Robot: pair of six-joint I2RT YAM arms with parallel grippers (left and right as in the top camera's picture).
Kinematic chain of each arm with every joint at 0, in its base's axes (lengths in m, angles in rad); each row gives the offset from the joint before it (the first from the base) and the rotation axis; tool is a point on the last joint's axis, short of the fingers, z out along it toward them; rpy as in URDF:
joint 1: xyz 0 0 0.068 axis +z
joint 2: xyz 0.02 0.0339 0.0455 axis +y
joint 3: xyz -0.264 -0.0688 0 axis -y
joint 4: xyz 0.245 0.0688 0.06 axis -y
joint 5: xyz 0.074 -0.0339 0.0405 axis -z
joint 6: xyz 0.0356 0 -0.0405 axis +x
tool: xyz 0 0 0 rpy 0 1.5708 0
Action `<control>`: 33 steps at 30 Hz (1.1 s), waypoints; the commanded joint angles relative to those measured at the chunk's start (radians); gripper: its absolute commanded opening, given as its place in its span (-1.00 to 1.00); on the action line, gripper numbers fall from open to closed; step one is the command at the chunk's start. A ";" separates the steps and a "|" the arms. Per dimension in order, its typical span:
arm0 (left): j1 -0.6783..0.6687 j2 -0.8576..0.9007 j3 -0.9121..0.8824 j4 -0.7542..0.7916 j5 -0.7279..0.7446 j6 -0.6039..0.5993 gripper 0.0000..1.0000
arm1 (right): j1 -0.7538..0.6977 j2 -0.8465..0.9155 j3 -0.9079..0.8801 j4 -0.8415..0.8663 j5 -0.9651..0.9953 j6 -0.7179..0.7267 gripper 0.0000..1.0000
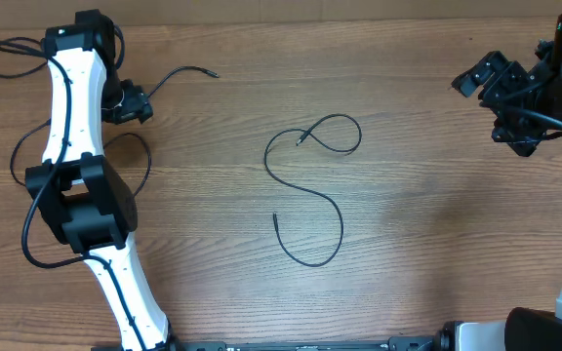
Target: Untangle cables
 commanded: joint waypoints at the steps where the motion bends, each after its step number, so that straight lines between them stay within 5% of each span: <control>1: -0.003 0.000 -0.062 0.036 0.174 0.001 0.47 | -0.001 0.001 -0.003 0.002 0.011 -0.006 0.99; 9: -0.012 0.000 -0.274 0.224 0.150 0.002 0.07 | -0.001 0.001 -0.003 -0.014 0.011 -0.014 1.00; 14: 0.006 0.000 -0.313 0.303 0.074 0.002 0.05 | -0.001 0.001 -0.003 -0.017 0.011 -0.014 1.00; 18: 0.028 0.000 -0.321 0.349 0.071 0.001 -0.69 | -0.001 0.001 -0.003 -0.017 0.011 -0.013 1.00; 21: 0.032 0.000 -0.352 0.399 0.071 0.001 -0.35 | -0.001 0.001 -0.003 -0.017 0.011 -0.013 1.00; 27: 0.032 0.000 -0.423 0.500 0.072 0.001 -0.17 | -0.001 0.001 -0.003 -0.016 0.011 -0.013 1.00; 31: 0.032 0.000 -0.454 0.551 0.127 0.002 -0.25 | -0.001 0.001 -0.003 -0.016 0.011 -0.013 0.99; 33: 0.032 0.000 -0.463 0.565 0.161 0.002 -0.58 | -0.001 0.001 -0.003 -0.016 0.011 -0.013 1.00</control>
